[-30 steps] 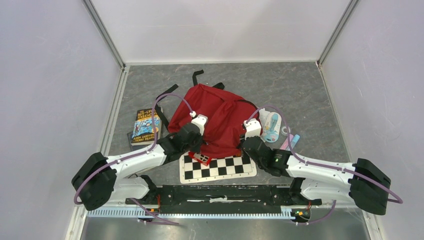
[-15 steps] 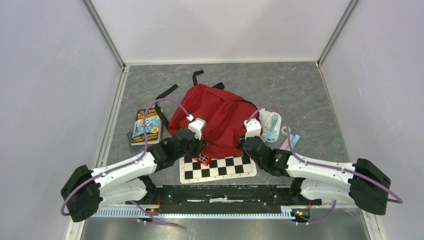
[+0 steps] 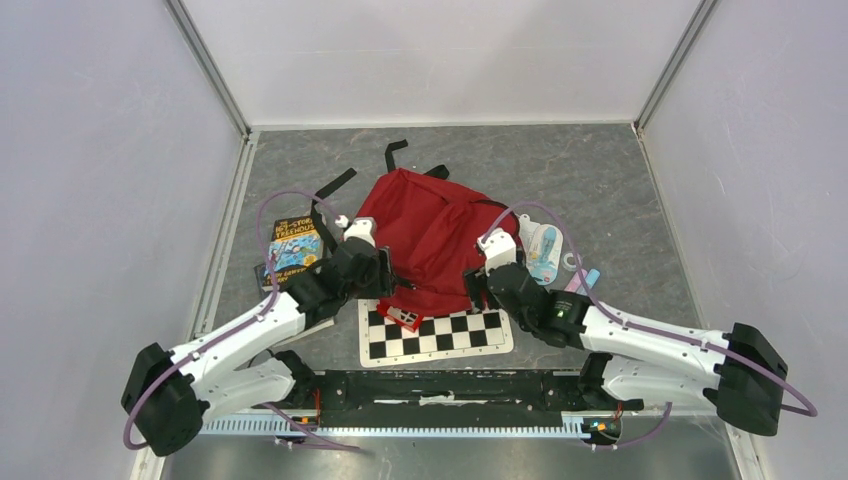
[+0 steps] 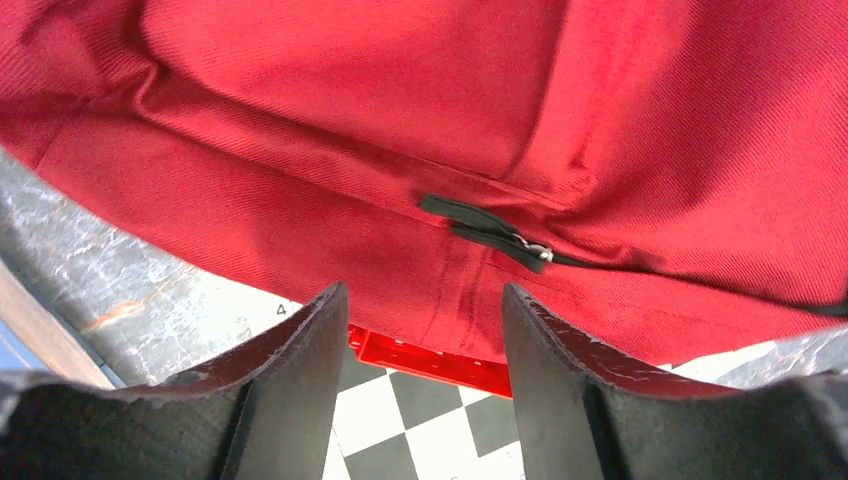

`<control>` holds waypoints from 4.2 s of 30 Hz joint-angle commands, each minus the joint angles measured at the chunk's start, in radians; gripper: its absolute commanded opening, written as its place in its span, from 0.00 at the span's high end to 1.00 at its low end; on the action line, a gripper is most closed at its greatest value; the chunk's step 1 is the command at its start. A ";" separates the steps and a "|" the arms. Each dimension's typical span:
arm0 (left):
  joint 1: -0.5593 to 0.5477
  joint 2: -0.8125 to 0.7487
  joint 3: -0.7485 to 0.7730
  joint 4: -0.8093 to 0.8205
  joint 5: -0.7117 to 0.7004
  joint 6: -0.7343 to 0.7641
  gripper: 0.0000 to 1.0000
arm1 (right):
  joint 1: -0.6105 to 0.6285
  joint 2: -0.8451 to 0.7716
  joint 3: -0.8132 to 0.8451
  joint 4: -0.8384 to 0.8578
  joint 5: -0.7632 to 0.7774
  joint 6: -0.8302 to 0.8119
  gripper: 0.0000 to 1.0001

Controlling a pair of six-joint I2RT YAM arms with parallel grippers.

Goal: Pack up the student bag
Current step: Unzip the student bag at the center of the board.

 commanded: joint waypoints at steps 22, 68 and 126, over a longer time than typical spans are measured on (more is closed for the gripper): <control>0.381 -0.116 -0.239 0.151 0.280 -0.233 0.30 | 0.038 0.344 0.538 -0.133 -0.233 -0.171 0.11; 0.633 0.080 -0.241 0.327 0.381 -0.191 0.45 | 0.066 0.955 1.057 -0.256 -0.436 -0.298 0.46; 0.648 0.183 -0.098 0.288 0.314 -0.113 0.80 | 0.087 0.565 0.598 -0.145 -0.478 -0.171 1.00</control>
